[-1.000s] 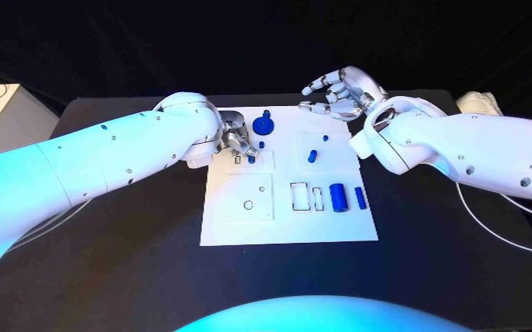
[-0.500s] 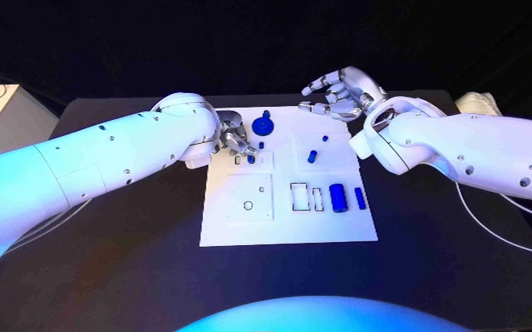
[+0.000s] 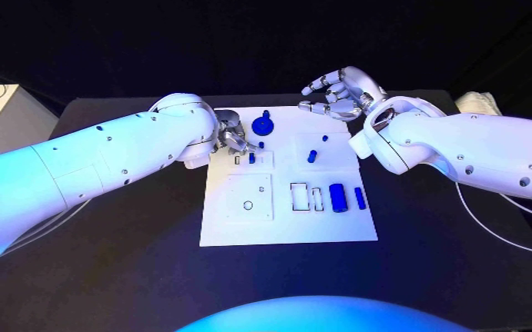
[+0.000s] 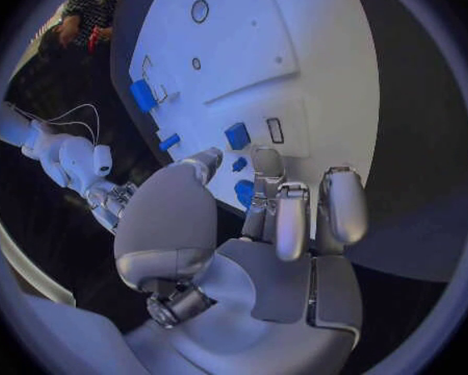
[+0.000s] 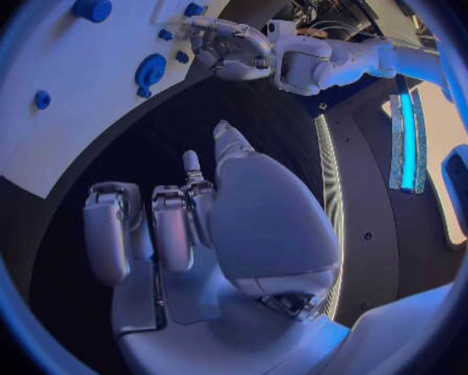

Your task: Assemble the parts on the task board

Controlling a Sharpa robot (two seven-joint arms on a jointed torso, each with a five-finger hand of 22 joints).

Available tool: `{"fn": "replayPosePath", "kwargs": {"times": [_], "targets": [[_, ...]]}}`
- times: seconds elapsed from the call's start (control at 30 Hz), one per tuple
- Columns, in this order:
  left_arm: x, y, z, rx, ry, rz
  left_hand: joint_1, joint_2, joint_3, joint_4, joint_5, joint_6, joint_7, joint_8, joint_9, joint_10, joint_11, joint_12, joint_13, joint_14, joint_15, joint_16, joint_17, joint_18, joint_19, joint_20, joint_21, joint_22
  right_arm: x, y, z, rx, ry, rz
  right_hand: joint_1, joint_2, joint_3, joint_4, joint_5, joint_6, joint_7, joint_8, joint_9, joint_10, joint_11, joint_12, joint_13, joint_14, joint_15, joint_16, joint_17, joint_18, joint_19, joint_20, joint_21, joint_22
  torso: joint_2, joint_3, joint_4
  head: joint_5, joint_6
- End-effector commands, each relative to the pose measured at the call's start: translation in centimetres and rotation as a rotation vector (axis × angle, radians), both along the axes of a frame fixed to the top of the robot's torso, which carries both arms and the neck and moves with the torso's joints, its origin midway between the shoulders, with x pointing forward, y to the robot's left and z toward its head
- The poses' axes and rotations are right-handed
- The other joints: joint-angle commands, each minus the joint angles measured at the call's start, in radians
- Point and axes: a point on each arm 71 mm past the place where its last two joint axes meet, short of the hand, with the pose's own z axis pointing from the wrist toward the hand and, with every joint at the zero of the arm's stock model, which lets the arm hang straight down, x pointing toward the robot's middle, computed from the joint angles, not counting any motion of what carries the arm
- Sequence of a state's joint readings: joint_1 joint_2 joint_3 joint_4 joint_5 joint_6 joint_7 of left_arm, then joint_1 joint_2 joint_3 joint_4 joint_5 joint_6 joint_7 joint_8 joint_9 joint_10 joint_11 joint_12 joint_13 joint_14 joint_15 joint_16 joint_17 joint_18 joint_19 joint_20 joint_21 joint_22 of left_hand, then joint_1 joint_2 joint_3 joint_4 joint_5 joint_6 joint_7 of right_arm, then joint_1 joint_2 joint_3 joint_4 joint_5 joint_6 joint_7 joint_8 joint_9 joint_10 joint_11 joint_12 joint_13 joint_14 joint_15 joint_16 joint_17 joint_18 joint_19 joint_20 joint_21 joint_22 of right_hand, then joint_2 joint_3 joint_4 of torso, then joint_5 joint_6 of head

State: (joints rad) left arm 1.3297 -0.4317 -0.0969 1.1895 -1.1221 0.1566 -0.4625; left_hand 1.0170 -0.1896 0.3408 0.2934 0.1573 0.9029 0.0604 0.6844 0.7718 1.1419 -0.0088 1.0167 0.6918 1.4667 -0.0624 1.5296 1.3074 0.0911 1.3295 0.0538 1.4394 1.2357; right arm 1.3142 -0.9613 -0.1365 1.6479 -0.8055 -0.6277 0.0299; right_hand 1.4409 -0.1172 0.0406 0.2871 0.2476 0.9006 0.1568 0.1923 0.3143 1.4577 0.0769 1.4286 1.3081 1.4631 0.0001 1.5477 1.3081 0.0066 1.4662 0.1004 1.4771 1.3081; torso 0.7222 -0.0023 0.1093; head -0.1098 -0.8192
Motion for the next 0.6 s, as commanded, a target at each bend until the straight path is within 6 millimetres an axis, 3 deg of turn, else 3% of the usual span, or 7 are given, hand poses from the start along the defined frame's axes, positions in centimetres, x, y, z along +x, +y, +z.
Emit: {"fn": "replayPosePath", "kwargs": {"times": [0.03, 0.07, 0.13, 0.43, 0.6], "targets": [[-0.1, -0.1, 0.1, -0.042, -0.003, 0.014, -0.013, 0.008, -0.023, 0.001, -0.041, 0.008, -0.002, -0.008, 0.004, -0.001, 0.002, 0.005, 0.003, 0.069, 0.002, -0.006, 0.168, -0.017, 0.003, 0.0, -0.004, 0.001, 0.0, 0.1, 0.0, 0.001, -0.006, 0.011, -0.009, 0.002, 0.005, 0.004, -0.004, -0.001, 0.004, 0.001, -0.001, -0.007, 0.0, -0.004, 0.14, 0.093, 0.001, -0.003, 0.206, 0.017, 0.061, 0.003, -0.004, 0.203, -0.001, -0.0001, 0.0003, 0.0, 0.001], [-0.1, -0.1, 0.1, -0.046, -0.004, 0.016, -0.016, 0.014, -0.038, 0.001, -0.072, 0.009, -0.002, -0.008, 0.006, 0.0, 0.002, 0.006, 0.005, 0.069, 0.002, -0.006, 0.169, -0.017, 0.004, 0.0, -0.004, 0.002, 0.0, 0.1, 0.0, 0.001, -0.005, 0.01, -0.009, 0.002, 0.005, 0.004, -0.004, -0.001, 0.004, 0.001, -0.001, -0.007, 0.0, -0.004, 0.14, 0.093, 0.001, -0.003, 0.206, 0.017, 0.061, 0.003, -0.004, 0.203, -0.001, 0.0, 0.0002, 0.0, 0.002], [-0.1, -0.1, 0.2, -0.059, -0.008, 0.018, -0.016, 0.02, -0.05, 0.001, -0.09, 0.01, -0.002, -0.009, 0.007, 0.001, 0.002, 0.007, 0.006, 0.07, 0.001, -0.005, 0.17, -0.017, 0.005, 0.0, -0.003, 0.003, 0.0, 0.1, 0.0, 0.001, -0.006, 0.011, -0.009, 0.002, 0.005, 0.004, -0.004, -0.001, 0.004, 0.001, -0.001, -0.007, 0.0, -0.004, 0.14, 0.093, 0.001, -0.003, 0.206, 0.017, 0.061, 0.003, -0.004, 0.203, -0.001, 0.0003, 0.0001, 0.001, 0.004], [-0.4, 0.8, 1.6, -0.151, 0.016, 0.046, 0.022, 0.032, -0.058, -0.002, -0.086, 0.0, 0.0, -0.014, 0.011, -0.013, 0.004, -0.005, -0.008, 0.064, 0.003, -0.013, 0.157, -0.013, -0.009, 0.0, -0.011, -0.015, 0.1, -0.1, 0.0, 0.0, -0.007, 0.004, -0.009, 0.002, 0.005, 0.004, -0.004, -0.001, 0.004, 0.001, -0.001, -0.007, 0.0, -0.004, 0.14, 0.093, 0.001, -0.003, 0.206, 0.017, 0.061, 0.003, -0.004, 0.203, -0.005, 0.0001, 0.0022, 0.001, 0.017], [-0.1, 2.4, 3.3, -0.192, 0.036, 0.066, 0.094, 0.044, -0.061, -0.002, -0.075, -0.038, 0.017, -0.028, 0.015, -0.07, 0.019, -0.039, -0.053, 0.045, 0.016, -0.035, 0.118, -0.002, -0.051, 0.01, -0.039, -0.068, 0.4, -0.5, -0.1, -0.002, -0.008, -0.008, -0.013, 0.003, 0.005, 0.004, -0.004, -0.002, 0.004, 0.001, -0.001, -0.006, 0.0, -0.003, 0.14, 0.093, 0.001, -0.003, 0.206, 0.017, 0.062, 0.004, -0.004, 0.203, -0.008, 0.0003, 0.004, 0.003, 0.027]]}}
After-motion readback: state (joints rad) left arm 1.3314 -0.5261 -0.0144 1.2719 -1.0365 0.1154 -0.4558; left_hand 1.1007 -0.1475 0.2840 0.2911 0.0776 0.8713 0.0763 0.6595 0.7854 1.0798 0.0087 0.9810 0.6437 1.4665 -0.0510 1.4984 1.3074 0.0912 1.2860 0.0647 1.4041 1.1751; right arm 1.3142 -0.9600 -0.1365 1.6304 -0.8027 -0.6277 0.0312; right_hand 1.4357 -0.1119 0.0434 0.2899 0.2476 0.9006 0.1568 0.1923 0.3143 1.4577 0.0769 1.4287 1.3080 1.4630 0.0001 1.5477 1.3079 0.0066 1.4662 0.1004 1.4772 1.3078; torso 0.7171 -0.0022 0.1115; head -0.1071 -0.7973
